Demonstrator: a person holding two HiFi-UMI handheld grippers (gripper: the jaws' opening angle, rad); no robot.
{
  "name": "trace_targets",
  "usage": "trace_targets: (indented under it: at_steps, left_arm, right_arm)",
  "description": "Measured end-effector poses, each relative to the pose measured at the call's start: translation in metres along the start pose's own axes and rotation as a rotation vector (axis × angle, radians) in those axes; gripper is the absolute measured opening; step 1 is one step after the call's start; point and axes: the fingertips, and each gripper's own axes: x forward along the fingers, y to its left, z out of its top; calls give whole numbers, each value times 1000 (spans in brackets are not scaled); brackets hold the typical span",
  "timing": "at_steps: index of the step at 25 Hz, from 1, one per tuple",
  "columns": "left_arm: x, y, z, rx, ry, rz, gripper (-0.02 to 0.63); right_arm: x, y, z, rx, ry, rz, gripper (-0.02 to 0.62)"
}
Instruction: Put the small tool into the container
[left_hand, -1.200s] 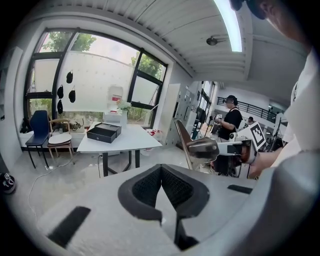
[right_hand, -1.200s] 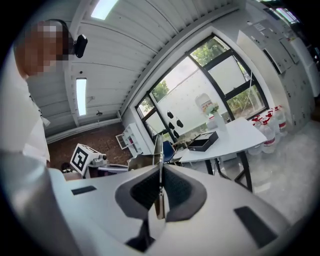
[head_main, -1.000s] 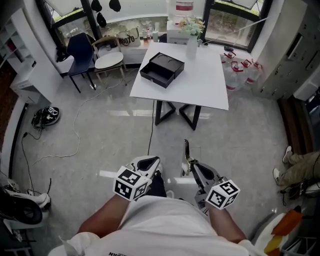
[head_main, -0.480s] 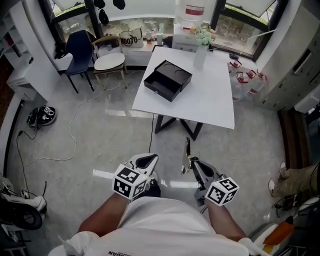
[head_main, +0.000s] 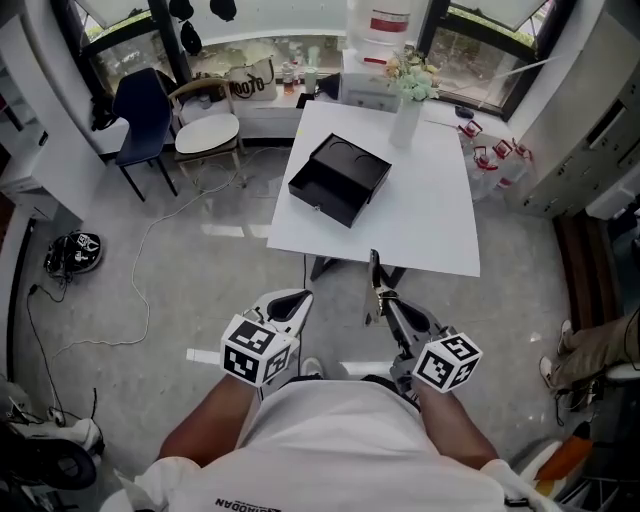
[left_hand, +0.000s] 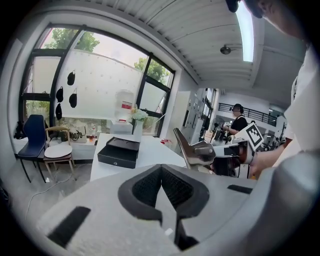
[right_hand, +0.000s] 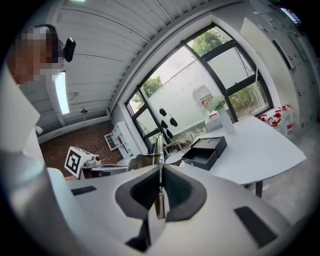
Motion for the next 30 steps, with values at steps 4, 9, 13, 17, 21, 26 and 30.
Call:
trace_targets:
  at_steps: [4,9,13,17,21,26,30]
  left_arm:
    - [9,21,-7,-24,31,-12,9]
    - [24,37,-4,-38,40,-24,9]
    - [38,53,1,-60,48,-17,9]
    - [52,66,9,-56,52,-3,9]
    - [70,83,26,-54,52,15,9]
    - [104,108,61,-36,30,53,9]
    - [130,114,81,-39,24,85,9]
  right_arm:
    - [22,-2,-1,15,19,-11,8]
    - [41,-20,3,38,37,-33,8]
    - [59,-32,8,61,50,-32,8]
    - [79,-46,19,65,50,-12,8]
    - [101,-63,37,73,49,6,8]
    - [131,-91,67,55,54,41,8]
    - [150,-118,86,48,77,79,8]
